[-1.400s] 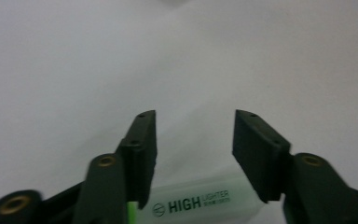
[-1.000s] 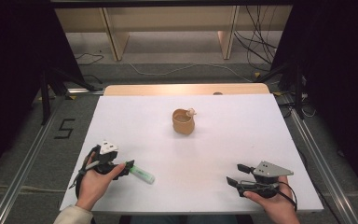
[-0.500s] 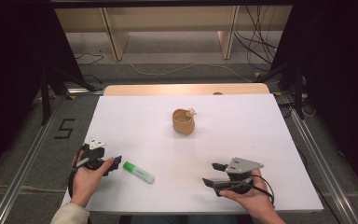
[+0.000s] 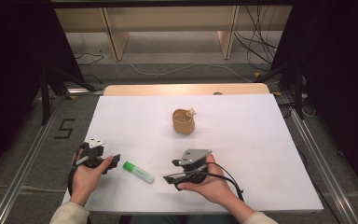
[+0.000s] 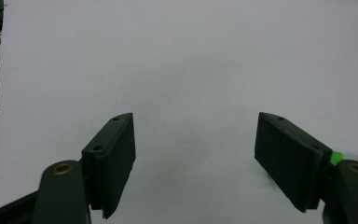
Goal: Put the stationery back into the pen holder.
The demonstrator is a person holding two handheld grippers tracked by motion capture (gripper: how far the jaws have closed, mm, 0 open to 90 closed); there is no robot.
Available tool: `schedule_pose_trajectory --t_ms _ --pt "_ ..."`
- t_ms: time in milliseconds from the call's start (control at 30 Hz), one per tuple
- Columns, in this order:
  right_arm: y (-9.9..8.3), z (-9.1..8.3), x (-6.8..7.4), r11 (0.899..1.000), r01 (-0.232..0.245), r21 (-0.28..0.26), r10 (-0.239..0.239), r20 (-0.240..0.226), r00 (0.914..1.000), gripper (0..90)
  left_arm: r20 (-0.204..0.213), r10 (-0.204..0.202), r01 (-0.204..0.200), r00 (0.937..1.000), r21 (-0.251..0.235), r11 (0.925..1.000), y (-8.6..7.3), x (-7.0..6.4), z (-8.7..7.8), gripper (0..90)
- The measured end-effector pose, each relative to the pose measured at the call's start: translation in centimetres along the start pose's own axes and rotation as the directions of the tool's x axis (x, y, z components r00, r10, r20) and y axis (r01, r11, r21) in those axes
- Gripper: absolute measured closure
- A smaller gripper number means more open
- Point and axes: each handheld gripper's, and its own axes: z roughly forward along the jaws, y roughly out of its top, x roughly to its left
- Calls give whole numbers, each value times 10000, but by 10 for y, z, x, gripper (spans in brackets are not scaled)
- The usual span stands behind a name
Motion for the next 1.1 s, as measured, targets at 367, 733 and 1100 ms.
schedule_pose_trajectory --t_ms 367,733,1100 --pt "42 60 13 9952 568 791 -536 -427 9977 389 1 -6 6 10000 -4 10000 1 0 1 296" --pt "63 106 14 9868 633 1490 -586 -356 9976 412 -18 -41 41 10000 17 10000 1 0 2 300" --pt "71 137 16 9768 642 2042 -594 -291 9978 442 -39 -66 66 10000 88 9999 0 1 2 304"
